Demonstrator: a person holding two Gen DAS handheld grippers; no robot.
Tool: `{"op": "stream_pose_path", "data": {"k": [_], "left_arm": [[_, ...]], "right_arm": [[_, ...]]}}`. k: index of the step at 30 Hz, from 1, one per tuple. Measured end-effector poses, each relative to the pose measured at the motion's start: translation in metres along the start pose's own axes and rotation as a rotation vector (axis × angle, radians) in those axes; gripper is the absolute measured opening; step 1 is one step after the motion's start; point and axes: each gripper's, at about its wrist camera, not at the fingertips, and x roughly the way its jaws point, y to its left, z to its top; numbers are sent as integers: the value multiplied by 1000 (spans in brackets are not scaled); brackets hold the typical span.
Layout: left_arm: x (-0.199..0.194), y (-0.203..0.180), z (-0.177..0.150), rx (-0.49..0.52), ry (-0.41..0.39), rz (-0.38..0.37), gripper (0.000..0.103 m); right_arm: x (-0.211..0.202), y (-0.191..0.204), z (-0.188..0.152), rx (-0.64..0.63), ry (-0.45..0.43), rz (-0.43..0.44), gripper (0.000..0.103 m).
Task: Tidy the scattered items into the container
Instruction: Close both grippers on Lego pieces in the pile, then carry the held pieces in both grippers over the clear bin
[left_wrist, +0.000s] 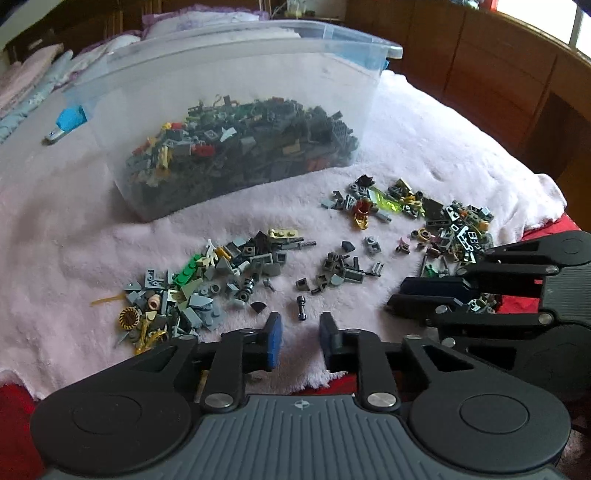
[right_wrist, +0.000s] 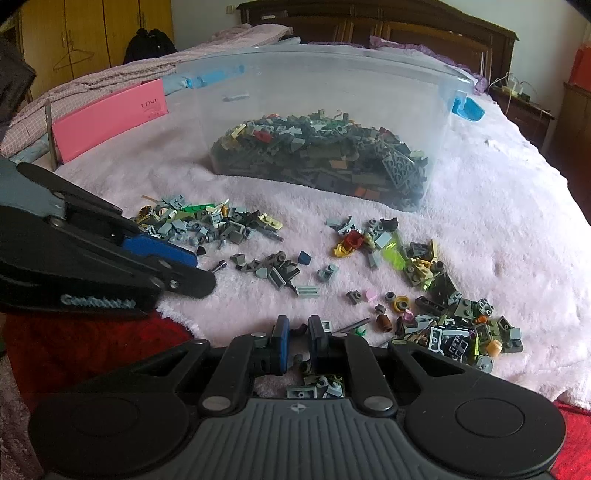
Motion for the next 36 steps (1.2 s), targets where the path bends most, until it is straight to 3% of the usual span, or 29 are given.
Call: {"op": "stream_pose_path", "data": {"k": [2, 4, 10, 22, 36], "left_arm": [[4, 1, 2, 4, -4, -5, 25], [8, 1, 3, 13, -5, -14, 6], [2, -4, 5, 22, -34, -12, 6], [-55, -1, 9, 3, -156, -4, 6], [-74, 7, 45, -16, -255, 18, 6]], "right_arm": [[1, 0, -1, 1, 1, 1, 12], [1, 0, -1, 3, 2, 2, 12], [1, -2, -1, 10, -2, 7, 12], [-28, 7, 10, -12, -74, 6, 12], [-60, 17, 53, -90, -196, -4, 12]]}}
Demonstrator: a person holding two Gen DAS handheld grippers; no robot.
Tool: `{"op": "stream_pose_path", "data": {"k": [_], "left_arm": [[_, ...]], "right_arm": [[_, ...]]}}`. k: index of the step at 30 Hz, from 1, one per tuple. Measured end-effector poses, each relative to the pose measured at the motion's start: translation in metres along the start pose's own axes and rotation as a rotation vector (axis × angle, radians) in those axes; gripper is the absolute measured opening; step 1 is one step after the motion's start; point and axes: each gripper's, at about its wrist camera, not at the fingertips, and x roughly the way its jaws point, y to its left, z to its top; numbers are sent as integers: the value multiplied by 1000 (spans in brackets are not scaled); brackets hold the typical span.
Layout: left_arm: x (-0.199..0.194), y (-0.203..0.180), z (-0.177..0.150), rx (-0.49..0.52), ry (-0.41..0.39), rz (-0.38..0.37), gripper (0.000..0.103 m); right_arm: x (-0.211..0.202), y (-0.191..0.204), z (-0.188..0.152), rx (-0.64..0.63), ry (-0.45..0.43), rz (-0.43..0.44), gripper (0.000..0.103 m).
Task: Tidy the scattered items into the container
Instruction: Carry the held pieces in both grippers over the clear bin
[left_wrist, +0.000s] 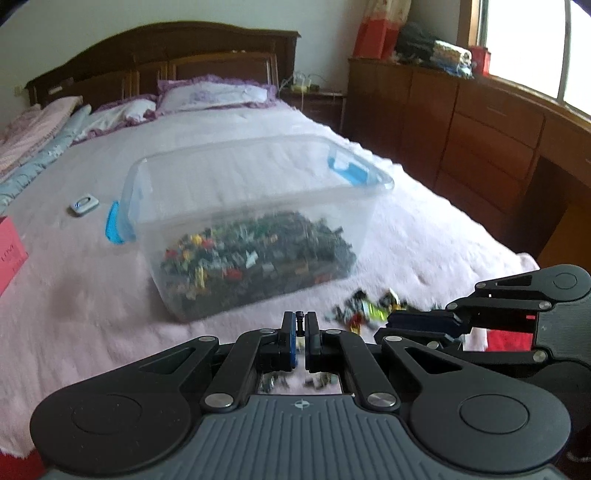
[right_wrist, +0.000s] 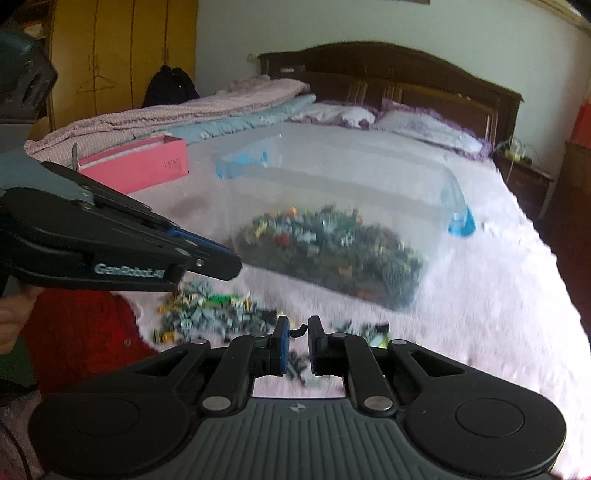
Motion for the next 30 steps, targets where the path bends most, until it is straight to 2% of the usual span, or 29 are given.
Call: {"op": "stream_pose_path", "data": {"k": [11, 30], "left_arm": [[7, 17, 39, -24, -72, 35, 6], [21, 36, 61, -38, -105, 48, 6]], "right_arm": [[5, -10, 51, -33, -99, -24, 12], [24, -26, 89, -45, -136, -40, 12]]}}
